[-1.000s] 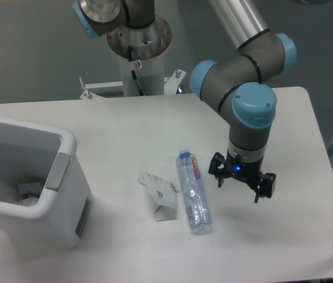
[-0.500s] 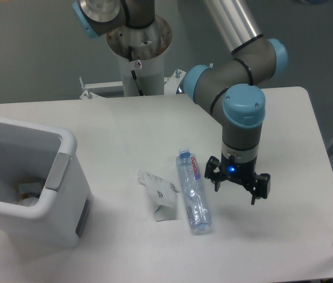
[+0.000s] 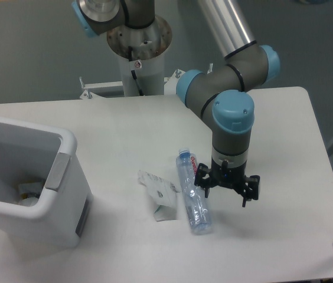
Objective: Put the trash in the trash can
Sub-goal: 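Lower the gripper over the white paper beside the bottle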
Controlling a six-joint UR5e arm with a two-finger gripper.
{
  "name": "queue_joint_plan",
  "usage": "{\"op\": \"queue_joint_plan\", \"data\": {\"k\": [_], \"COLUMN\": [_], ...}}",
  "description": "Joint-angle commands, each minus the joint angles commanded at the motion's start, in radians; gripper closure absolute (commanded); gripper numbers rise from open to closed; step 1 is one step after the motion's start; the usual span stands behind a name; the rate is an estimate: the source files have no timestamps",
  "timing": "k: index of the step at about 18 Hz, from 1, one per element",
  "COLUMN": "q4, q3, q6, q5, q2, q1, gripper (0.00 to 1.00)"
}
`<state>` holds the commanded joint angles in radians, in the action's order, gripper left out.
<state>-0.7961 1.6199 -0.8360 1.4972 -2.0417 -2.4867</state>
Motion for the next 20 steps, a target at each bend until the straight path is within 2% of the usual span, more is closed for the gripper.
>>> {"op": "queue_joint_plan", "data": {"k": [2, 5, 9, 12, 16, 20], "q4": [-0.002, -0.003, -0.006, -0.008, -0.009, -0.018], "q3": [0.002, 0.038, 0.112, 0.158, 0.164, 0.173], "q6": [0.005, 0.003, 0.005, 0.061, 0.133, 0.162], "q5": [0.000, 0.000, 0.002, 0.009, 0.015, 0.012], "q2": [-0.006, 0.006, 0.061, 0.089, 0.080, 0.080], "q1": [0.015, 0.037, 0.052, 0.101, 0.152, 0.166], "gripper": [0.00, 0.00, 0.00, 0.00, 0.00, 0.00]}}
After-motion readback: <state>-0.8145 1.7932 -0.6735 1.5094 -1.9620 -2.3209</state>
